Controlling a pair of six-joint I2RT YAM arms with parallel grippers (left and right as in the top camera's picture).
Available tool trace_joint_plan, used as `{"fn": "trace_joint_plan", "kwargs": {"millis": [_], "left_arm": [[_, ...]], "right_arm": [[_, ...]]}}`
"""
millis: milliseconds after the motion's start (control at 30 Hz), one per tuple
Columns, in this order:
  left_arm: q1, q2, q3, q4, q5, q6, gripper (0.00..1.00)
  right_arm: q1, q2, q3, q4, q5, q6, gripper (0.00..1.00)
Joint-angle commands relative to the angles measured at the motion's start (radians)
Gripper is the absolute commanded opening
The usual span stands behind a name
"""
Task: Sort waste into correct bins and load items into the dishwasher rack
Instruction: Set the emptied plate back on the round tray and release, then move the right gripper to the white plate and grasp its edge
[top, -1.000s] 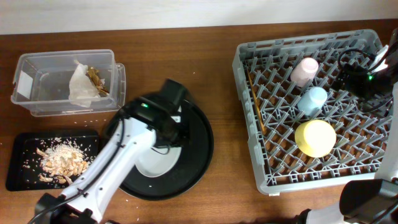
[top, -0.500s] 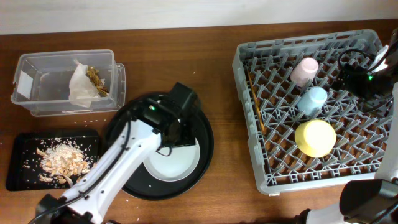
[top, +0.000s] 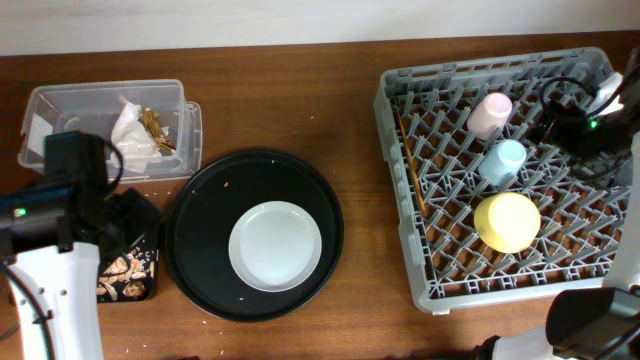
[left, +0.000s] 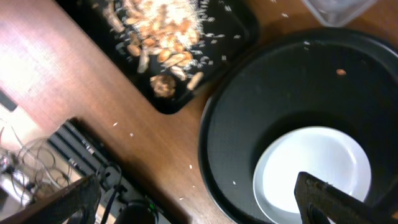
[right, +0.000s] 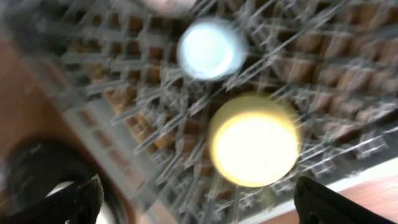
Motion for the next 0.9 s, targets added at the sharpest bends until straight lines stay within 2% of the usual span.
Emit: {"fn": "trace_joint_plan", "kwargs": {"millis": [0,33,100,200,300,367,533,667,733,833,867], "left_arm": [[0.052,-0.005,0.010,-0.005,-0.006,-0.003,0.99],[0.056,-0.005,0.010,-0.005,-0.007,-0.003,0.99],[0.056,-0.005,0.010,-0.005,-0.007,-0.003,0.99],[0.056,-0.005,0.010,-0.005,-0.007,-0.003,0.99],[0.056,-0.005,0.010,-0.005,-0.007,-0.003,0.99],[0.056,-0.005,0.010,-0.005,-0.007,-0.003,0.99],[0.056,-0.005,0.010,-0.005,-0.007,-0.003,0.99],[0.056,-0.005,0.010,-0.005,-0.007,-0.003,0.99],[0.056,-0.005,0.010,-0.005,-0.007,-0.003,0.99],[0.056,-0.005,0.010,-0.005,-0.007,-0.003,0.99],[0.056,-0.005,0.010,-0.005,-0.007,-0.003,0.99]], "right_arm": [[0.020,0.003,0.002,-0.052,-0.394,-0.077,0.99],[0.056,0.002,0.002,-0.073,-0.460,-0.166,0.99],[0.122,0.002,0.002,-0.110,-0.442,-0.232,0.99],[0.301,0.002,0.002,-0.137,-0.268,-0.231,0.99],[0.528,0.003,0.000,-0.095,-0.114,-0.154,0.99],[0.679,0.003,-0.016,-0.033,0.021,-0.050,0.99],[0.944,0.004,-0.143,0.173,0.245,0.117,0.99],[1.029,0.009,-0.304,0.388,0.261,0.121,0.99],[1.041,0.018,-0.416,0.523,0.233,0.125,0.90],[1.041,0.038,-0.523,0.656,0.083,0.125,0.84],[1.041,0.047,-0.546,0.694,0.047,0.125,0.78]]}}
